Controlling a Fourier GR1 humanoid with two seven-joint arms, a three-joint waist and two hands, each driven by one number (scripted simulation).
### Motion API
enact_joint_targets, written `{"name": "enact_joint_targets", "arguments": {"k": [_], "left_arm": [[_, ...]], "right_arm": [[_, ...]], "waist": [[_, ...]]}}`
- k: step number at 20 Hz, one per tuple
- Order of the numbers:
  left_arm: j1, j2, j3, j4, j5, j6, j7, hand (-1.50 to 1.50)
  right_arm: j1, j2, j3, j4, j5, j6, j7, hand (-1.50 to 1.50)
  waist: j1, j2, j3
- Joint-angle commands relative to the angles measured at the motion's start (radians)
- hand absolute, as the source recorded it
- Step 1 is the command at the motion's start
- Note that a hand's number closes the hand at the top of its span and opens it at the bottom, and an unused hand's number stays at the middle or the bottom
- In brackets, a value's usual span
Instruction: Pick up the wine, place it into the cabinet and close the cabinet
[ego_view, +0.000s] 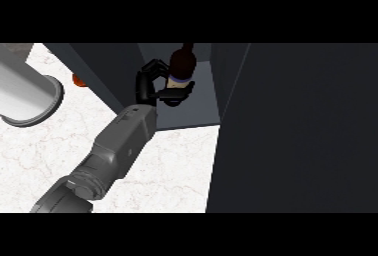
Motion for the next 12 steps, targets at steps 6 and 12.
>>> {"name": "enact_joint_targets", "arguments": {"k": [6, 12], "left_arm": [[0.105, -0.008, 0.044, -0.009, 0.06, -0.127, -0.025, 1.5], [0.113, -0.009, 0.035, -0.018, 0.082, -0.153, -0.017, 1.5]], "right_arm": [[-0.021, 0.024, 0.022, -0.014, -0.041, -0.004, 0.012, -1.5], [-0.028, 0.04, 0.033, 0.004, -0.035, -0.011, 0.011, -1.5]], "waist": [[-0.042, 0.004, -0.002], [-0.053, -0.001, -0.002]]}}
